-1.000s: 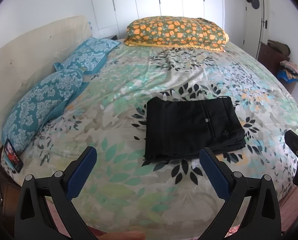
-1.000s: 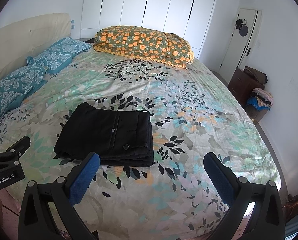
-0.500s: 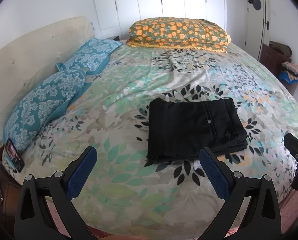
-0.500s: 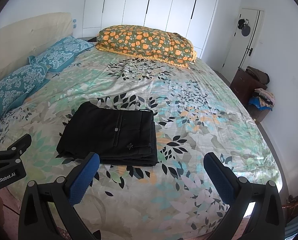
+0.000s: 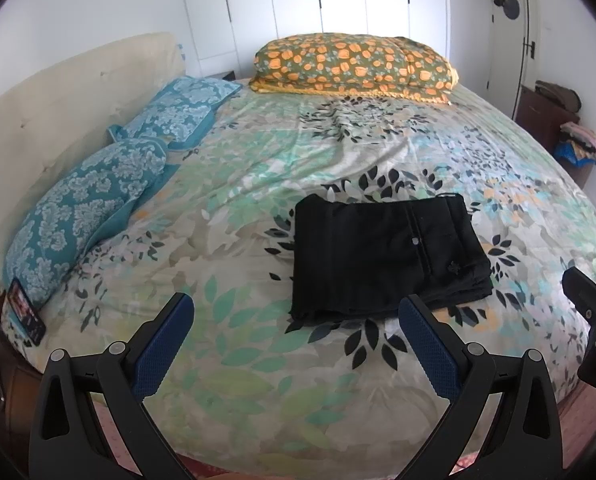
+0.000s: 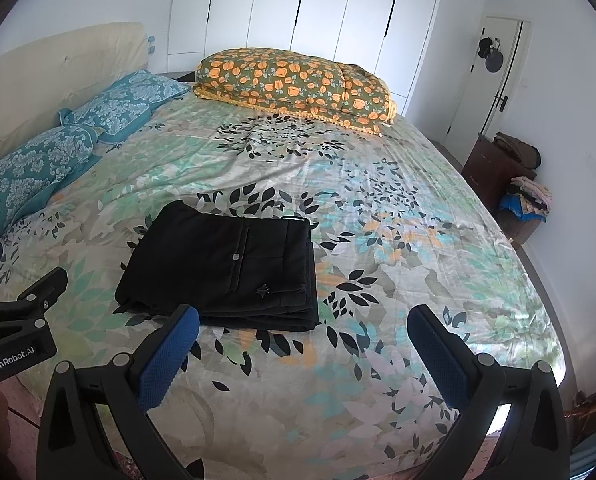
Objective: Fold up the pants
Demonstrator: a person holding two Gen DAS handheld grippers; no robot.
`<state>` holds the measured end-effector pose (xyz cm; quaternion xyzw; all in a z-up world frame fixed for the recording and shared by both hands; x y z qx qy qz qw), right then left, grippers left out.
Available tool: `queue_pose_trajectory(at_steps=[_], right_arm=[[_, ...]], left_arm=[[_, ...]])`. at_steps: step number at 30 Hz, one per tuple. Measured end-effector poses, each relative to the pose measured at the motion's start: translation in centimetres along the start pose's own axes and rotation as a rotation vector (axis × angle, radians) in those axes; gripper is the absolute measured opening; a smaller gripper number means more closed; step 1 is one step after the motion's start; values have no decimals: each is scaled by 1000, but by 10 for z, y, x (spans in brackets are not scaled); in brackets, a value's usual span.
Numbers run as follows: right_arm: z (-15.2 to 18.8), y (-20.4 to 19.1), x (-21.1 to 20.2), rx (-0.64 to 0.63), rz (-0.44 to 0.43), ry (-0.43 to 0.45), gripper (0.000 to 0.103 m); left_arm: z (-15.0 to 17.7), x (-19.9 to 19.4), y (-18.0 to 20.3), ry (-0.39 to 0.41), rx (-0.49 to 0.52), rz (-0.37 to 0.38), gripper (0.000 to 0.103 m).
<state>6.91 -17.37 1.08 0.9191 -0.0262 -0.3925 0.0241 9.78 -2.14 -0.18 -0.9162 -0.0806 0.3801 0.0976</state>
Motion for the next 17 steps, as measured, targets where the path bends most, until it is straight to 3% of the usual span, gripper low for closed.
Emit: queue_pose_trajectory(at_steps=[17], right_arm=[[4, -3, 5, -4, -5, -5, 103]], left_arm=[[4, 0, 6, 10, 4, 18, 102]])
Point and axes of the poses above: each gripper's, at about its wrist camera, not at the fingertips, and x roughly the way its jaws point, y to its right, z to its underside, the point moved 4 cm from there along x, roughly the way its jaws point, and after that the axes turned 10 degrees about -z, right-handed, at the moved point
